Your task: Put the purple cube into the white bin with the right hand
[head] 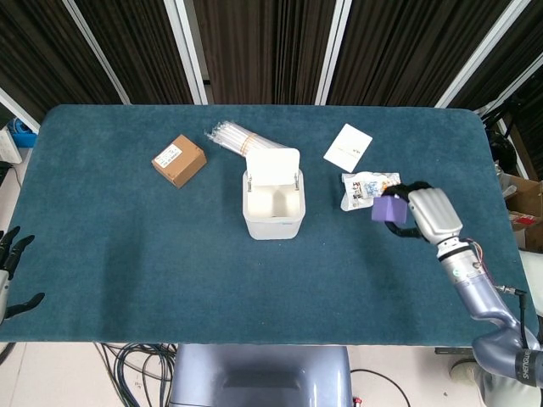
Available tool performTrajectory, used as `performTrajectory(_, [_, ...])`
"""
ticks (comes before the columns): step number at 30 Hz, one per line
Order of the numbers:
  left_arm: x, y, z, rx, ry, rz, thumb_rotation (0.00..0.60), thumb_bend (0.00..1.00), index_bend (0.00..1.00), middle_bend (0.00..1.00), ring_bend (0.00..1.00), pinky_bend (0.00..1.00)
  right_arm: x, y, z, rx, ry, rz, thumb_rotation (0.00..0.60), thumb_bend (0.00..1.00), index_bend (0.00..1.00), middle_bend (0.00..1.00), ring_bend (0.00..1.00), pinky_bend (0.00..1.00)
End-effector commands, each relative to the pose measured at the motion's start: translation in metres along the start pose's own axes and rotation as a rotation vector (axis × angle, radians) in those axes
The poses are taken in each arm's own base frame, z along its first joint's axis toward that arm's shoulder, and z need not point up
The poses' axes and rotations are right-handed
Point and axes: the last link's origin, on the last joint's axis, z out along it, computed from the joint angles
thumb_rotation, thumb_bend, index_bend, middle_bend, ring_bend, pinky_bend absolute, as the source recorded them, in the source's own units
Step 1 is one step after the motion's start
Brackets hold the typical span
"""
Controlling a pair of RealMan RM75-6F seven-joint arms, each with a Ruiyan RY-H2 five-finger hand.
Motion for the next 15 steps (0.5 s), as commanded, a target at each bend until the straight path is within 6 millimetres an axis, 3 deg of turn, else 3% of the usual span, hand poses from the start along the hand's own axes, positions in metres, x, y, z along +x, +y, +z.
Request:
performTrajectory(1, [0.001, -0.001, 0.000, 0.004, -0.002, -0.003, 0.600, 0.05, 0.19, 0.11, 0.00, 0.00, 0.014, -0.026, 0.011, 0.080, 0.057, 0.035, 0.600, 0.41, 0.58, 0.48, 0.42, 0.30])
performTrajectory(6, [0.003, -0.003, 0.000, 0.012, 0.003, -0.009, 0.600, 0.05, 0.19, 0.11, 0.00, 0.00, 0.018, -0.063, 0.027, 0.162, 0.053, 0.072, 0.600, 0.41, 0.57, 0.48, 0.42, 0.30])
performTrajectory(15, [0.003, -0.003, 0.001, 0.012, 0.002, -0.012, 0.600, 0.05, 0.19, 0.11, 0.00, 0.00, 0.008, -0.113, 0.062, 0.236, -0.014, 0.035, 0.600, 0.41, 0.57, 0.48, 0.42, 0.30])
